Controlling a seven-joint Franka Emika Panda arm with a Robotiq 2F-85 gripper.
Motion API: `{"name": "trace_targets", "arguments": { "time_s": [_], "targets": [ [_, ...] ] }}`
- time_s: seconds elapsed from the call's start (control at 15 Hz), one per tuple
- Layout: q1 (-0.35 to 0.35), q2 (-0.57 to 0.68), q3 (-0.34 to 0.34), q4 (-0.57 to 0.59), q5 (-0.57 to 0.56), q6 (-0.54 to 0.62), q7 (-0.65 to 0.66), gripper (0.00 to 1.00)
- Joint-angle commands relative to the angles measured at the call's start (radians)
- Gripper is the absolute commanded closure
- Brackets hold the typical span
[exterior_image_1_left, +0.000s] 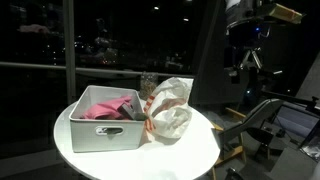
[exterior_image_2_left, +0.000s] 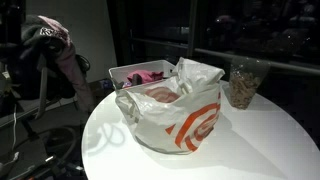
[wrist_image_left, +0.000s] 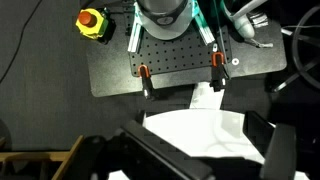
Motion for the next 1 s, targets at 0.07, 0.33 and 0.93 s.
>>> {"name": "trace_targets", "arguments": {
  "time_s": [0.07,0.33,0.93],
  "targets": [
    [0.002,-0.001,-0.002,0.006,-0.001,-0.001,0.001,0.0],
    [0.002,0.034,-0.01,0.028,0.002,-0.007,-0.016,0.0],
    [0.054,0.523,-0.018,0.393,0.058,0.069,-0.193,0.0]
  ]
}}
